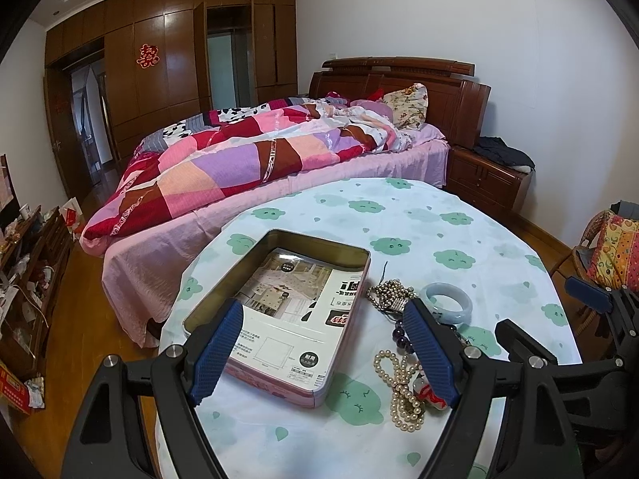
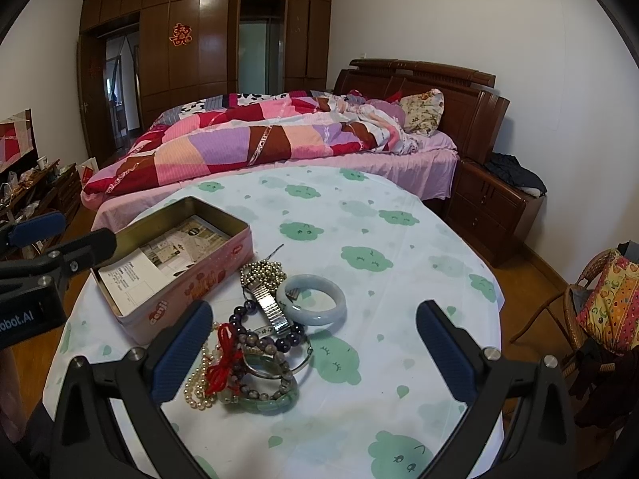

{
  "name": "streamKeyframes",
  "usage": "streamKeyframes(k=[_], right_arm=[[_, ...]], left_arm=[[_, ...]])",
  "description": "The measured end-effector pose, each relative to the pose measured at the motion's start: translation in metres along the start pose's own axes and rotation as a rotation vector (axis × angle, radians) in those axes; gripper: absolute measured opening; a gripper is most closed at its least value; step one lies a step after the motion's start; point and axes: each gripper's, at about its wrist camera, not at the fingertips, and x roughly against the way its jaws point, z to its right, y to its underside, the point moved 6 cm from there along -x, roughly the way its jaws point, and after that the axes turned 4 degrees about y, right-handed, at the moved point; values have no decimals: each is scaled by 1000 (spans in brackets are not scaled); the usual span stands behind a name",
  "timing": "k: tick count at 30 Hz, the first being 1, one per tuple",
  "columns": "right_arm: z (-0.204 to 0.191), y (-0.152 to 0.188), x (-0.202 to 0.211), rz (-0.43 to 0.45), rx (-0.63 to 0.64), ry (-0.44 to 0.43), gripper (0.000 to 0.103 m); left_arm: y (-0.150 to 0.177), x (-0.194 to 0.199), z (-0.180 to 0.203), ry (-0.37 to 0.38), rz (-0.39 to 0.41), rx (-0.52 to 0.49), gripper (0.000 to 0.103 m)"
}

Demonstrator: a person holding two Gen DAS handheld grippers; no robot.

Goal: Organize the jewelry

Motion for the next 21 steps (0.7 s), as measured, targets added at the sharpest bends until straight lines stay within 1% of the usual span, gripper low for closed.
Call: streamKeyframes(k=[21], right_arm=[[0,1,-1,-3,0,-1,103]], left_arm=[[2,-1,-7,-7,-1,5,82]])
